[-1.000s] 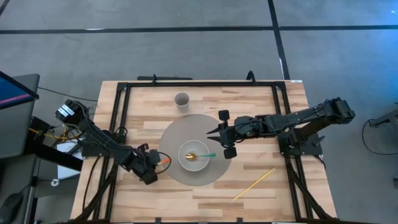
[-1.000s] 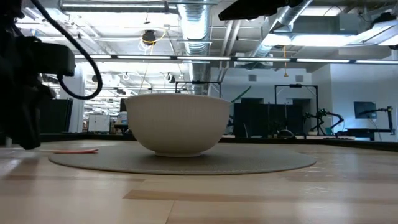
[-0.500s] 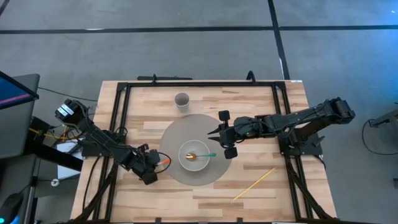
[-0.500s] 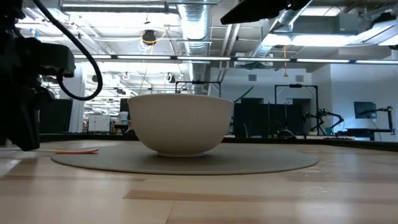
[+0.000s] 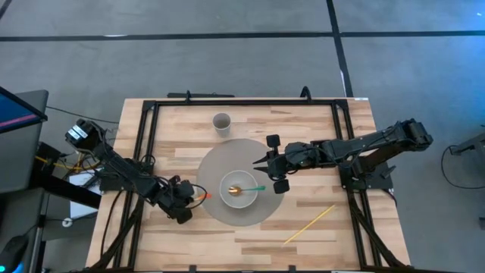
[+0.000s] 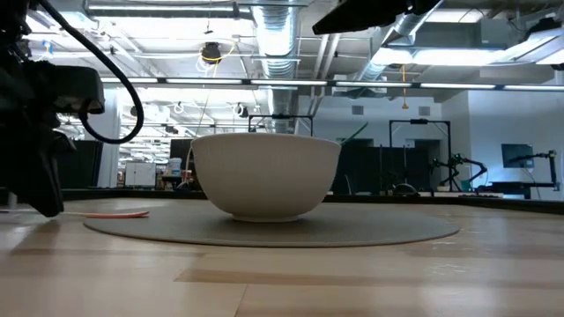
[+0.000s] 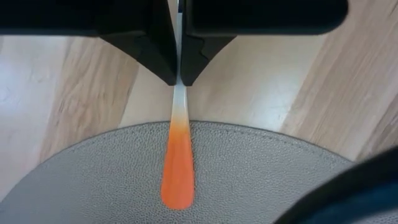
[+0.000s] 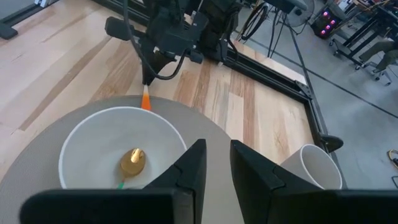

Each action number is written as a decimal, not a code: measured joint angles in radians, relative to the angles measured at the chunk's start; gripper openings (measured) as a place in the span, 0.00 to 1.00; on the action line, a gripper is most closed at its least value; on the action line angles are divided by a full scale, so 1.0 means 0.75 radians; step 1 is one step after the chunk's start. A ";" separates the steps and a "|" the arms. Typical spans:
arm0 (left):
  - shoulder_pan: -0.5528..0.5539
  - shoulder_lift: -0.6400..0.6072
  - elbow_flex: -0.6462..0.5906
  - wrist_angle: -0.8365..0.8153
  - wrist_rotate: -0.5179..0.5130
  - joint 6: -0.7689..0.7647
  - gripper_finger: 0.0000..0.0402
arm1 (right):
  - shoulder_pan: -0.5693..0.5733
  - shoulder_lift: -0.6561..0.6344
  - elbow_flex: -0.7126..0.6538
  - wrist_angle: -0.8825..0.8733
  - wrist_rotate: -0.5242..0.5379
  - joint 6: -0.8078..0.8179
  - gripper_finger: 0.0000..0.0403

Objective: Pick & Place Utensil
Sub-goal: Put the orange fork into the gray bowl on the placemat

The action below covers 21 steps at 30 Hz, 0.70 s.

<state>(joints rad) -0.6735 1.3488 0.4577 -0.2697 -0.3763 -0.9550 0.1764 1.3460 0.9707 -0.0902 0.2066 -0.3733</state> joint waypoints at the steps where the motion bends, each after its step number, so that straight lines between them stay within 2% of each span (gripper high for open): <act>1: 0.000 -0.023 -0.001 -0.009 -0.001 0.000 0.02 | 0.000 0.000 0.000 -0.001 0.000 0.000 0.16; 5: -0.003 -0.139 -0.004 -0.006 -0.029 0.002 0.01 | -0.001 0.000 0.000 -0.044 0.002 0.027 0.16; 13: -0.064 -0.356 -0.002 0.001 -0.197 0.070 0.01 | -0.033 0.000 0.000 -0.239 0.005 0.248 0.16; 17: -0.049 -0.360 -0.001 0.002 -0.165 0.075 0.02 | -0.049 0.000 0.000 -0.245 0.005 0.329 0.16; 21: -0.021 -0.268 -0.001 0.001 -0.071 0.076 0.08 | -0.042 0.000 0.000 -0.246 0.005 0.369 0.16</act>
<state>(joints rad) -0.6893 1.1476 0.4572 -0.2687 -0.4299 -0.8982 0.1447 1.3460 0.9707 -0.2745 0.2103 -0.0964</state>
